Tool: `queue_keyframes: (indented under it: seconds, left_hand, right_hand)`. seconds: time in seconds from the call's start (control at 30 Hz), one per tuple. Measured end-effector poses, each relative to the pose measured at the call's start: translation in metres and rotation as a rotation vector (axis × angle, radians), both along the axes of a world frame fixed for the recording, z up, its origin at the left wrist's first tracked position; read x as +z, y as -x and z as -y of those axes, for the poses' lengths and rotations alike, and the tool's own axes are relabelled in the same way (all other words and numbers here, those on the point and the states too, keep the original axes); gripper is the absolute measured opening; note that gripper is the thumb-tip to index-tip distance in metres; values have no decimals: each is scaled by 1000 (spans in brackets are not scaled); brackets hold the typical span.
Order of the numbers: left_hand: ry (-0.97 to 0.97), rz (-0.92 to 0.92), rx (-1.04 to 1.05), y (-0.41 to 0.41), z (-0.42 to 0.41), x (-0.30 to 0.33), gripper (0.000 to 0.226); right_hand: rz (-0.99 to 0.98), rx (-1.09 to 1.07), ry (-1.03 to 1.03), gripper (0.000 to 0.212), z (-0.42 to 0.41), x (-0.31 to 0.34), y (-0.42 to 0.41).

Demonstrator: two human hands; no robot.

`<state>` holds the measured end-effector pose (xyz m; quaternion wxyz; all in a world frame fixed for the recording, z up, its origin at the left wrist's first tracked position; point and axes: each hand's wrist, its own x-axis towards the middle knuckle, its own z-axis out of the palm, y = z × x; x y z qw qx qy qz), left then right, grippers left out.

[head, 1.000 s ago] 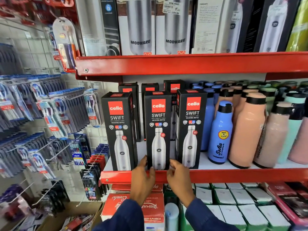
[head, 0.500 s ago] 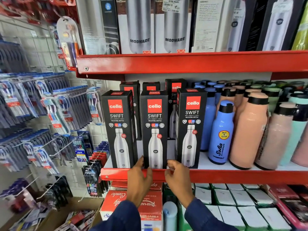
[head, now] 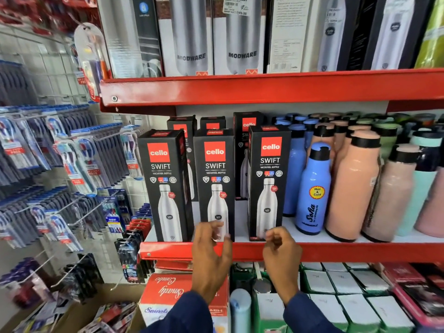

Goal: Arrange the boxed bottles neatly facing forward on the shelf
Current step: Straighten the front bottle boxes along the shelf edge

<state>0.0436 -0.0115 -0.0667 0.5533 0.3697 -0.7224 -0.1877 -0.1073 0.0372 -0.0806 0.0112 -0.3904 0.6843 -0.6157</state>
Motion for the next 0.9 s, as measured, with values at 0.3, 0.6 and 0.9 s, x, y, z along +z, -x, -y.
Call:
queue_keyframes:
  seconds: [0.3,0.6,0.9]
  left_hand:
    - [-179,285,-185,46,-1,-18,58]
    - [-216,335,-219,67,2,-7,71]
    - [-193,285,-197,64,-4,-3,49]
  right_hand:
    - [46,86,-220,53,-1,2,48]
    - [-3,317,-326,61,-1,17,50]
    - [-26,338,-322,68,0,5,55]
